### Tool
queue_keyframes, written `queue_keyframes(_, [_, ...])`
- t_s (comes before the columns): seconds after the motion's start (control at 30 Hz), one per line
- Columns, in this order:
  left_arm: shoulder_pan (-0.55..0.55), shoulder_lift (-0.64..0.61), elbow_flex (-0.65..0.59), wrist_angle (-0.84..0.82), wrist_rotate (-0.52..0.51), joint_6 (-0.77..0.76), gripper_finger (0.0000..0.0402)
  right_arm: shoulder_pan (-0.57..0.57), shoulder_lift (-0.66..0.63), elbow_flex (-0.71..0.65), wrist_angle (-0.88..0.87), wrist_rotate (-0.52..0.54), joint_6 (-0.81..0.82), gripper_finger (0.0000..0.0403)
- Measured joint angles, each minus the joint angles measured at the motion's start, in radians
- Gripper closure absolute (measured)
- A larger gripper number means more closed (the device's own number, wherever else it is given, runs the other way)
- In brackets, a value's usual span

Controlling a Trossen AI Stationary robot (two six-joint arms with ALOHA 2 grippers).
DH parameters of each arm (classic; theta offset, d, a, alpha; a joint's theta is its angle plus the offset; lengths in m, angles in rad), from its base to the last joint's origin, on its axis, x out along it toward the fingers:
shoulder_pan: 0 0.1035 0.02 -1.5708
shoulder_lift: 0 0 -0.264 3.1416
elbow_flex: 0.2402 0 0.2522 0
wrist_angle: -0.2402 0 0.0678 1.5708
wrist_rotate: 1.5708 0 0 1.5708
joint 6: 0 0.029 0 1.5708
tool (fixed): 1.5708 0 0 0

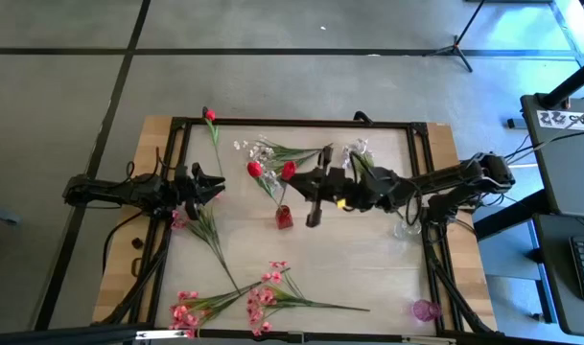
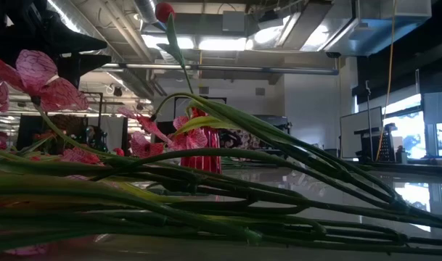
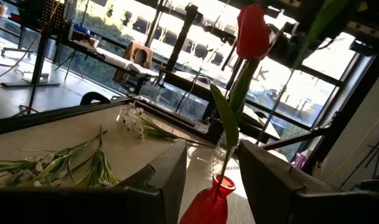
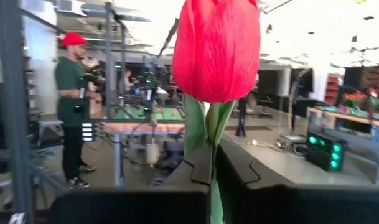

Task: Sort flowers into vase by color
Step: Put the right red tulip into the red vase

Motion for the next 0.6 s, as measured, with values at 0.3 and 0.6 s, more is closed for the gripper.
queue_keyframes(0.3, [0.000,0.000,0.000,0.000,0.000,0.000,0.0259,-0.068,0.000,-0.043,-0.033,-0.022,0.111,0.0396])
queue_keyframes(0.6, [0.000,0.000,0.000,0.000,0.000,0.000,0.0259,-0.074,0.000,-0.090,-0.028,-0.005,0.144,0.0394])
